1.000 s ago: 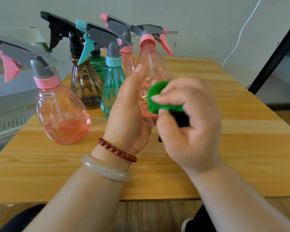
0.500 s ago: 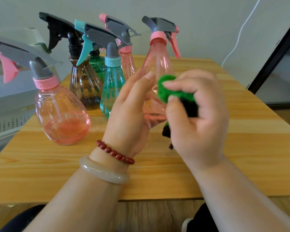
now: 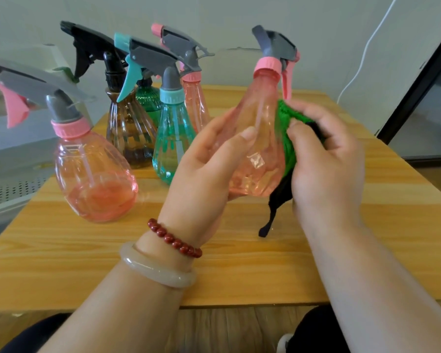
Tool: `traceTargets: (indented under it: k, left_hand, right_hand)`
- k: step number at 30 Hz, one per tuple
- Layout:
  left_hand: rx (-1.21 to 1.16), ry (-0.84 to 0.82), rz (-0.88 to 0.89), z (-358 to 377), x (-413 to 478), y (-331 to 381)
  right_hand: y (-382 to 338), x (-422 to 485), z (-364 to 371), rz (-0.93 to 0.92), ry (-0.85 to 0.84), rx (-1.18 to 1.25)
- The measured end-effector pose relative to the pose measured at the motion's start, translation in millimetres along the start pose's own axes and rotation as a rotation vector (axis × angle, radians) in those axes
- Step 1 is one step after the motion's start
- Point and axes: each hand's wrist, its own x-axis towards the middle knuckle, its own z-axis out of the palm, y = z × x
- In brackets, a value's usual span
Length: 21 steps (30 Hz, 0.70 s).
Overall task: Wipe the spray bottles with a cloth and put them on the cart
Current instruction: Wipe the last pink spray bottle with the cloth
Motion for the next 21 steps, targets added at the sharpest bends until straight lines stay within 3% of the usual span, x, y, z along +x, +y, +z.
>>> traceTargets:
  k: [1,5,6,8,11,12,18,21]
  left_hand:
    - [-0.019,0.005,0.001,0,0,1]
    - [-0.05,0.027,-0.003,0,1,4]
    - [-0.057,0.032,-0.003,-1,1,4]
    - [-0.058,0.016,-0.012,-1,0,5]
    - [-0.043,0.003,-0.014,0,0,3]
    - [-0.053,0.014,-0.016,-1,-1,2]
    - [-0.09,0.051,-0.03,-4,2,3]
    - [-0.101,0.044,-0.045,-3,3,1]
  right_hand:
    - [-1,-1,0,-0.032,-0.003,-0.021]
    - [-7,-12,2,-0.527,-0.219,-0.177]
    - [-7,-10,1,-0.574,-0.244,-0.196]
    - [-1,-3,-2,-0.485,-0.178,-0.208]
    - [4,1,0,-0.175,-0.046,-0.1]
    - [4,0,1,-0.184,-0.051,-0.113]
    - [-1,-15,3,-0.7,-0.32,-0.259]
    - [5,-14,4,-0.721,-0.2,-0.381]
